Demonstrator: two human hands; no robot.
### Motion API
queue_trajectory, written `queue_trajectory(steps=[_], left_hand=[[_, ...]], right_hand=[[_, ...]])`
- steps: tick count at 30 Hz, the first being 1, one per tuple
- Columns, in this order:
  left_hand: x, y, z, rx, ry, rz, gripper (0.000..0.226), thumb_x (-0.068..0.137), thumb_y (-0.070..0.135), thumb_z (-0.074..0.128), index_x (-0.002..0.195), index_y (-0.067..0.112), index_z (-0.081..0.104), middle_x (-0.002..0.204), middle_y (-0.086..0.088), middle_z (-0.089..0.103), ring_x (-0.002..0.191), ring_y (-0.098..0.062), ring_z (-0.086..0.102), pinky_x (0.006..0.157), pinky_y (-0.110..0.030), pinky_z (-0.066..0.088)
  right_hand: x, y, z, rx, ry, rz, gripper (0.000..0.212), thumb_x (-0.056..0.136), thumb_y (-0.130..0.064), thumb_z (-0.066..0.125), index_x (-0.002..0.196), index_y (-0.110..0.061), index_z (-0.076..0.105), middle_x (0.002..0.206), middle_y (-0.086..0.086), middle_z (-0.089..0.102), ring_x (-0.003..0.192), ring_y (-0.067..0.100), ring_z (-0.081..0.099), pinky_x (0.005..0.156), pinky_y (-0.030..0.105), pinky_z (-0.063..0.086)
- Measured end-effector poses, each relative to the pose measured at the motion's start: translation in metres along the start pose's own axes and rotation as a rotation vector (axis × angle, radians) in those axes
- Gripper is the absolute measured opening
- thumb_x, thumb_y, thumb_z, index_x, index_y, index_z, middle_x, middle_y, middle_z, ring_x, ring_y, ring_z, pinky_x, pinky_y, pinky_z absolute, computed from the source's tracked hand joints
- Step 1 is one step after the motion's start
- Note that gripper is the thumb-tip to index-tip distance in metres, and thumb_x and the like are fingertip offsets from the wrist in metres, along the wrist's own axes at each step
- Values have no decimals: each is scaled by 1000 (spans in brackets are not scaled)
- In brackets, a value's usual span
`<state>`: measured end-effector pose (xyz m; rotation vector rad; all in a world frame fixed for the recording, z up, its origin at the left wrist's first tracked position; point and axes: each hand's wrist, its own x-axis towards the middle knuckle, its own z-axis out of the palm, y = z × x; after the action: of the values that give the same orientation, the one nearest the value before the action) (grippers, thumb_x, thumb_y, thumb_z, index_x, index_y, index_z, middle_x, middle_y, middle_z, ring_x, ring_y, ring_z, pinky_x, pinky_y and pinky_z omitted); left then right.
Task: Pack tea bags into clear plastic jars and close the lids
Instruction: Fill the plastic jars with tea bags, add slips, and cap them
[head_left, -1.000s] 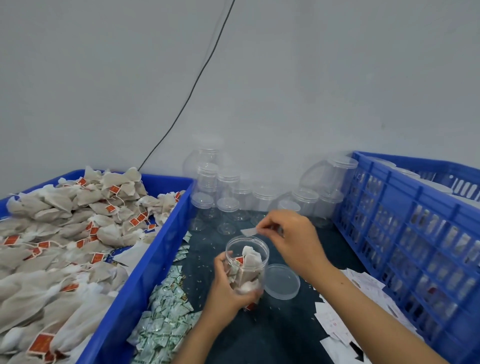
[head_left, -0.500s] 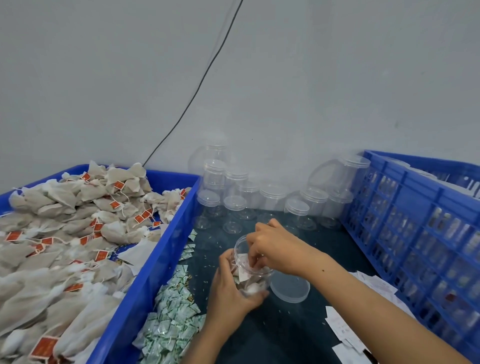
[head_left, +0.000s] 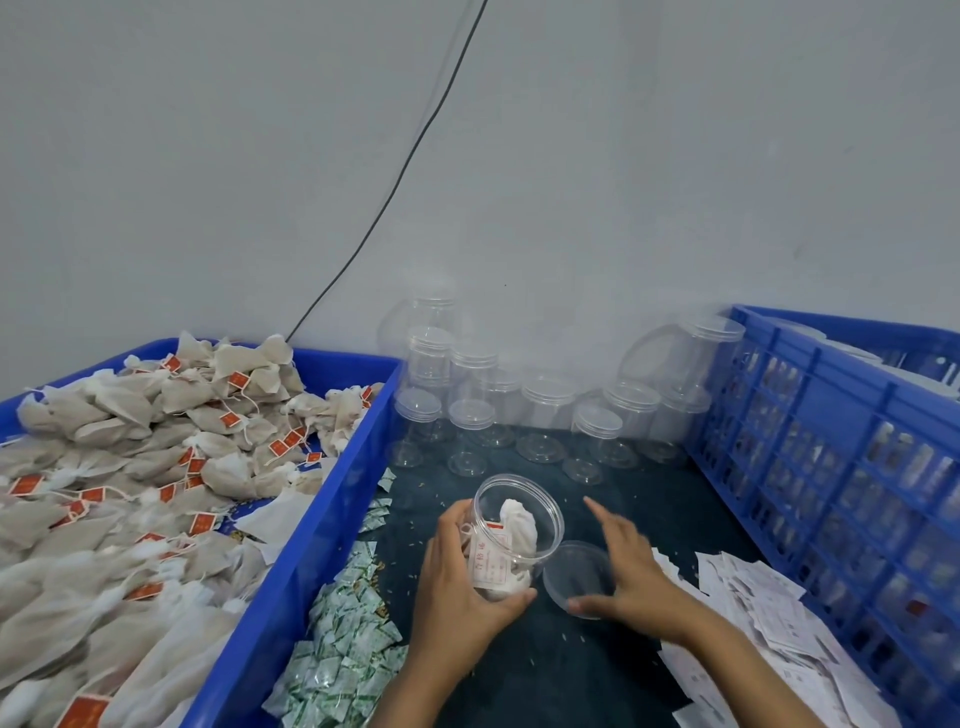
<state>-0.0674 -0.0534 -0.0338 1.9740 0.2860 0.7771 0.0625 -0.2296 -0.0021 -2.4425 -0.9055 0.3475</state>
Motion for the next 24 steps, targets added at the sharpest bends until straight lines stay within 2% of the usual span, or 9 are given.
queue_trajectory(steps=[3, 7, 11, 13, 15, 17, 20, 22, 24], left_hand=[[-2, -1, 1, 0, 6, 12, 95, 50, 44, 84, 123, 60, 24, 127, 18, 46, 117, -4, 47, 95, -24, 42], [-2, -2, -1, 1, 45, 20, 95, 49, 42, 85, 122, 62, 27, 125, 20, 47, 116, -6, 49, 97, -29, 44], [-1, -3, -1, 41, 97, 36, 96, 51, 33, 90, 121, 59, 30, 120, 29, 44, 112, -7, 49, 90, -24, 40], [-1, -4, -1, 52, 123, 44, 96, 51, 32, 91, 120, 59, 31, 118, 31, 43, 111, -8, 49, 88, -23, 39], [-1, -5, -1, 63, 130, 54, 97, 51, 32, 91, 121, 59, 30, 118, 32, 42, 111, -7, 48, 88, -24, 40], [-1, -4, -1, 70, 137, 67, 96, 52, 31, 91, 122, 57, 31, 118, 34, 40, 111, -7, 48, 89, -25, 40], [-1, -2, -1, 84, 150, 69, 96, 52, 31, 91, 122, 57, 31, 116, 41, 38, 110, -6, 47, 89, -26, 41], [-2, 0, -1, 93, 151, 72, 96, 51, 31, 91, 122, 58, 31, 115, 44, 36, 109, -4, 46, 89, -25, 40], [-2, 0, -2, 113, 150, 85, 97, 51, 31, 90, 123, 56, 31, 116, 40, 39, 107, -2, 44, 90, -27, 41]], right_hand=[[-3, 9, 17, 1, 94, -12, 115, 70, -47, 79, 151, -33, -2, 150, 1, 22, 139, 17, 22, 116, 32, 21], [-4, 7, 22, 33, 214, -34, 110, 70, -44, 80, 150, -32, 6, 140, 0, 36, 130, 15, 34, 112, 33, 28], [-7, 3, 9, -1, 330, -143, 108, 67, -37, 81, 143, -44, 4, 130, -11, 34, 124, 13, 36, 112, 34, 27], [-9, 0, 0, -4, 420, -224, 110, 69, -26, 80, 141, -51, 2, 130, -16, 30, 120, 10, 38, 106, 33, 33], [-13, 0, -9, -140, 488, -300, 115, 72, -12, 76, 141, -56, -6, 139, -14, 27, 116, 13, 42, 95, 32, 44], [-16, 3, -18, -346, 439, -330, 118, 76, -1, 66, 140, -57, -15, 149, -11, 16, 118, 18, 41, 85, 30, 50], [-15, 7, -27, -519, 258, -339, 121, 77, 8, 57, 137, -60, -23, 156, -13, -3, 134, 20, 33, 85, 25, 46], [-14, 6, -31, -551, 155, -339, 127, 73, 13, 56, 134, -62, -25, 156, -16, -3, 131, 20, 37, 78, 24, 44], [-14, 3, -35, -545, 90, -328, 129, 71, 12, 59, 133, -63, -26, 154, -16, 3, 123, 17, 43, 77, 26, 48]])
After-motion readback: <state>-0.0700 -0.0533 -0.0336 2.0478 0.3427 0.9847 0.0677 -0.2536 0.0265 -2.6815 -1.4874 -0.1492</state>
